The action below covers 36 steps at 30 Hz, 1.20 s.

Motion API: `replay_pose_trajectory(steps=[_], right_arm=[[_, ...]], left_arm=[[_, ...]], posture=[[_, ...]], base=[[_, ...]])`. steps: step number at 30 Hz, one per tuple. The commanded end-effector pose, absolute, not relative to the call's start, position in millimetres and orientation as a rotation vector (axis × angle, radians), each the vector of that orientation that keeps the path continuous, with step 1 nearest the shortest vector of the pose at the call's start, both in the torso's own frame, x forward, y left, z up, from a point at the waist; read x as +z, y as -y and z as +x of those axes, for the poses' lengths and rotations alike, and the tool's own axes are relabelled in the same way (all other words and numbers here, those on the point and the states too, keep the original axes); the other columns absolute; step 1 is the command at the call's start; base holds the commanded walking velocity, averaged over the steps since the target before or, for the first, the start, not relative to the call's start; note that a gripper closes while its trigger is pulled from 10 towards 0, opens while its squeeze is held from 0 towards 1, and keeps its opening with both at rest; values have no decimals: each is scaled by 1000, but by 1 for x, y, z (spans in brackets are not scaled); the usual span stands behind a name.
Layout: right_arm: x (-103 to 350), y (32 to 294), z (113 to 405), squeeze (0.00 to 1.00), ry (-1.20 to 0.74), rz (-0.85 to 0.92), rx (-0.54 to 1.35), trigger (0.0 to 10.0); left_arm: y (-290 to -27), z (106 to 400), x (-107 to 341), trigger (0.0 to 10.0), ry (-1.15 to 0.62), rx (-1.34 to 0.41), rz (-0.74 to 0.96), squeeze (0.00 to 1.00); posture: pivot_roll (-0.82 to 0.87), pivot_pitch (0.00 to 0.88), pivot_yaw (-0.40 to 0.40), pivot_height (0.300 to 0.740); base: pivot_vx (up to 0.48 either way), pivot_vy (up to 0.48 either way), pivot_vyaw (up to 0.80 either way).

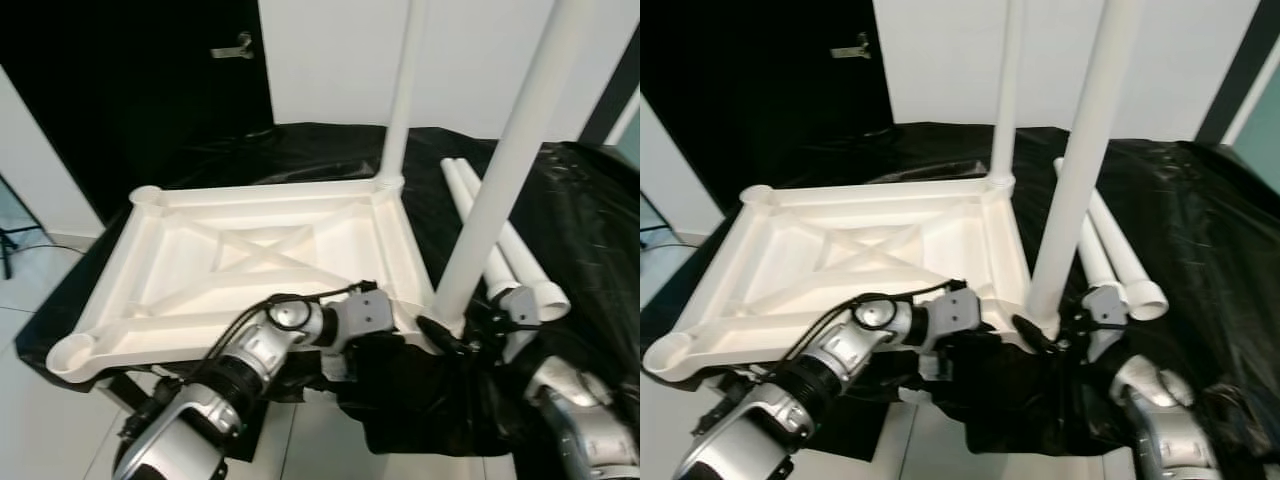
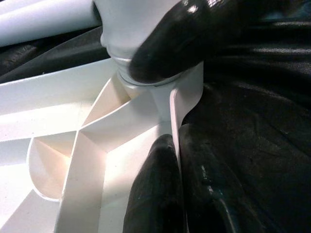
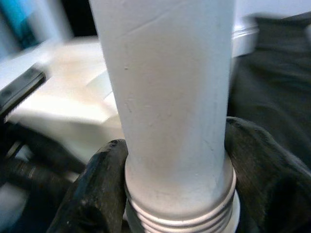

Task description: Building children table

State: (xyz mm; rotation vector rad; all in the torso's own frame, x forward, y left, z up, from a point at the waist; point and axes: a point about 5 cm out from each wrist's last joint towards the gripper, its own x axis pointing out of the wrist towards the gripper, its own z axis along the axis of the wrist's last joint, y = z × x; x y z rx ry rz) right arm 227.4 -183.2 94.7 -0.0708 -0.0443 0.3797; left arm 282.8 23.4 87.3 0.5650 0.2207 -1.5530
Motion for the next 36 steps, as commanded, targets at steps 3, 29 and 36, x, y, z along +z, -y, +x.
replay_pose_trajectory(steps=[3, 29, 36], right_arm=[[96, 188, 221, 0, 74, -64, 139, 0], [117, 206, 248, 0, 75, -220, 350, 10000], [112, 206, 248, 0, -9, -204, 525, 3059]], left_arm=[[-43, 255, 41, 10000, -505, -1683, 518, 0], [-41, 253, 41, 10000, -508, -1688, 514, 0], [-41, 253, 41, 10000, -508, -1683, 510, 0]], posture=[[179, 0, -8, 740], [160, 0, -10, 740], [163, 0, -12, 740]], base=[[0, 0, 0], [0, 0, 0], [0, 0, 0]])
